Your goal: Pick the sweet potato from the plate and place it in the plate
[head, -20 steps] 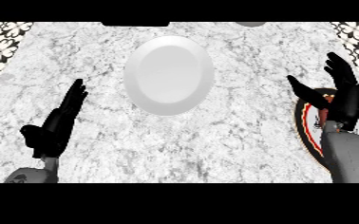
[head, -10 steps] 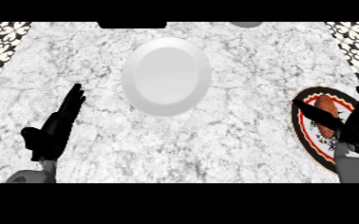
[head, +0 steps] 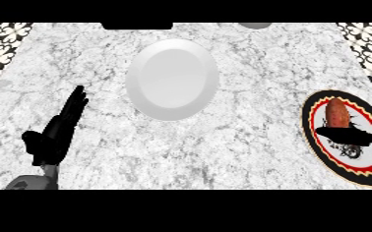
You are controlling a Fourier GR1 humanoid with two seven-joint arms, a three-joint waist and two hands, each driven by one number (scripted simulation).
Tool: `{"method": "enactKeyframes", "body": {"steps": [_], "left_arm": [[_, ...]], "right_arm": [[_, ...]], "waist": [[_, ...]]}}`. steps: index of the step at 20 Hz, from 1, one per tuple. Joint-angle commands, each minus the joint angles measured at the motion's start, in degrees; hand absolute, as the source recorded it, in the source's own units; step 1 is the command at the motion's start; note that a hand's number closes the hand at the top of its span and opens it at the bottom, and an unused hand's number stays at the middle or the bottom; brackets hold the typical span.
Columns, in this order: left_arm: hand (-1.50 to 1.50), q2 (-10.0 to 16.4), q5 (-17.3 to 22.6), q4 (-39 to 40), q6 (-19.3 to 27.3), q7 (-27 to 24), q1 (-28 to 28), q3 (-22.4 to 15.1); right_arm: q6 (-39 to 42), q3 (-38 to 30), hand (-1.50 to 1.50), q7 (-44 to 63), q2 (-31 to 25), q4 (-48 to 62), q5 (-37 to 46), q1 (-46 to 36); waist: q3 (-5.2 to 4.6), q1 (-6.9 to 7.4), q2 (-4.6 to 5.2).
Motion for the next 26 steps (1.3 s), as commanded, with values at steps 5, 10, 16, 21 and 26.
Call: {"method": "enactKeyframes", "body": {"steps": [5,10,16,21,26], "left_arm": [[0.0,0.2,-0.22,0.82,-1.52,4.19,-3.82,2.16],[0.0,-1.89,-2.48,-3.88,-1.1,4.23,0.04,1.81],[0.0,-2.94,-3.11,-3.0,-3.05,3.91,0.38,3.57],[0.0,-4.09,-4.61,2.45,-5.53,-1.23,-0.46,5.85],[0.0,-5.95,-7.41,0.85,-3.65,1.19,-2.32,6.22]], "right_arm": [[14.38,-0.22,-1.5,18.05,-2.69,-8.17,-1.77,-1.26],[15.04,-0.02,-1.5,17.46,0.73,0.64,1.66,-5.83],[21.51,-3.68,-1.5,14.0,-1.49,3.73,0.19,-3.42],[19.52,-5.23,-1.5,9.32,1.47,7.47,2.13,-2.28],[22.24,-5.7,-1.5,10.75,0.49,13.69,5.7,-8.41]], "waist": [[0.11,0.11,0.05],[0.15,0.71,0.14],[0.15,0.46,0.11],[0.15,0.32,0.14],[0.14,0.44,0.15]]}}
